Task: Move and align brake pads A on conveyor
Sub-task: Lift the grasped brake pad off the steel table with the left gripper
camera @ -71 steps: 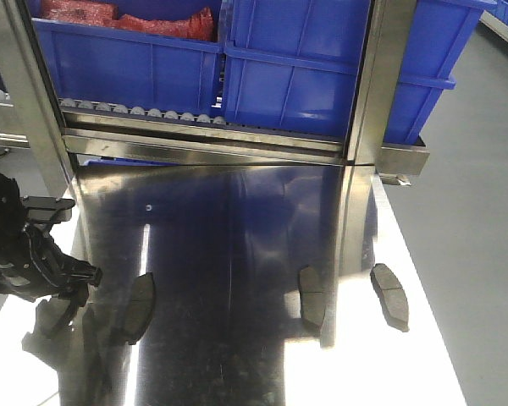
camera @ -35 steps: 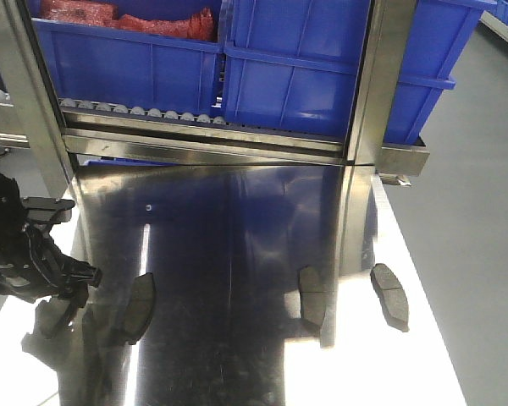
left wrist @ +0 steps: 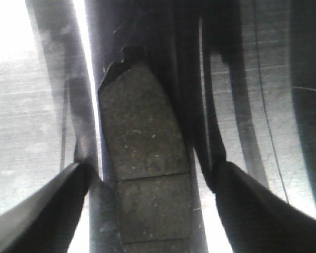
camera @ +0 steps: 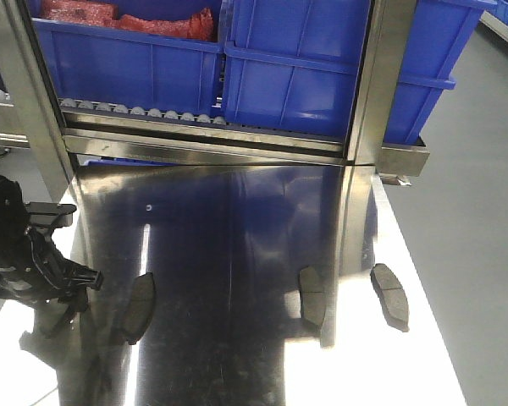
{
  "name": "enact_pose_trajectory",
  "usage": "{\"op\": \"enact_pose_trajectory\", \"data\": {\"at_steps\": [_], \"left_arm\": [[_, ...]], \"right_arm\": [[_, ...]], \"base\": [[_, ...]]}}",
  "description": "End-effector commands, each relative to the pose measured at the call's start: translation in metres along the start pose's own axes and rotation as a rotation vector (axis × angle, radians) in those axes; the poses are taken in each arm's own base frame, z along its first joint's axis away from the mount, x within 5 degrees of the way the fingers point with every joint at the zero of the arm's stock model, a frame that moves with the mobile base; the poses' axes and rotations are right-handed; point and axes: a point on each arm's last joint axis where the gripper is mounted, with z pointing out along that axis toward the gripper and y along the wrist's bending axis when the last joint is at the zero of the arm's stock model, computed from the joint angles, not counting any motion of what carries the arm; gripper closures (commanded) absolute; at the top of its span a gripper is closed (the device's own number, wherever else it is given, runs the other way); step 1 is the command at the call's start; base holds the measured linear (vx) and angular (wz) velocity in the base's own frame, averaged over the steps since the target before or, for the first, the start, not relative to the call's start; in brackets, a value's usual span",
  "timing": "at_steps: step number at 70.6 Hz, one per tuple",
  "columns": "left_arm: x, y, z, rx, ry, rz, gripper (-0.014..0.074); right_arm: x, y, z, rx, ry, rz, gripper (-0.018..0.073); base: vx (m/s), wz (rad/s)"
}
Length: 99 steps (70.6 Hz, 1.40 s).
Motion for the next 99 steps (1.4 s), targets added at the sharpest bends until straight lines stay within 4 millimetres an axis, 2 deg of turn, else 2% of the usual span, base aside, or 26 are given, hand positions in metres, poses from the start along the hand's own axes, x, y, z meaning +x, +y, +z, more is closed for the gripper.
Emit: {"op": "enact_pose_trajectory", "data": {"at_steps": [1, 21, 31, 38, 60, 99], "left_arm": [[-0.0059, -0.0038, -0.0214, 0.014, -0.076, 0.004, 0.0169], [-0.0057, -0.0041, -0.0291, 0.015, -0.098, 0.006, 0.0381], [-0.0055, -0.004, -0.0274, 0.015, -0.092, 0.005, 0.0432], [-0.0055, -0.004, -0.0274, 0.015, -0.092, 0.005, 0.042], [-0.006, -0.004, -0.0274, 0.015, -0.097, 0.005, 0.0284], [-0.0059, -0.004, -0.0274, 0.015, -0.096, -0.001, 0.0294]], "right_arm": [[-0.0047, -0.0002, -0.0008, 0.004, -0.084, -0.007, 0.0569], [-0.0047, -0.0002, -0.0008, 0.004, -0.084, -0.007, 0.0569], [-0.0047, -0.0002, -0.0008, 0.004, -0.084, -0.007, 0.0569], [-0.0047, -0.0002, -0.0008, 0.004, -0.084, -0.007, 0.0569], [-0.0047, -0.0002, -0.0008, 0.004, -0.084, -0.007, 0.0569], [-0.0047, -0.0002, -0.0008, 0.004, -0.084, -0.007, 0.0569]], "base": [[0.0, 0.0], [0.0, 0.0], [0.0, 0.0], [0.0, 0.0], [0.0, 0.0], [0.0, 0.0]]}}
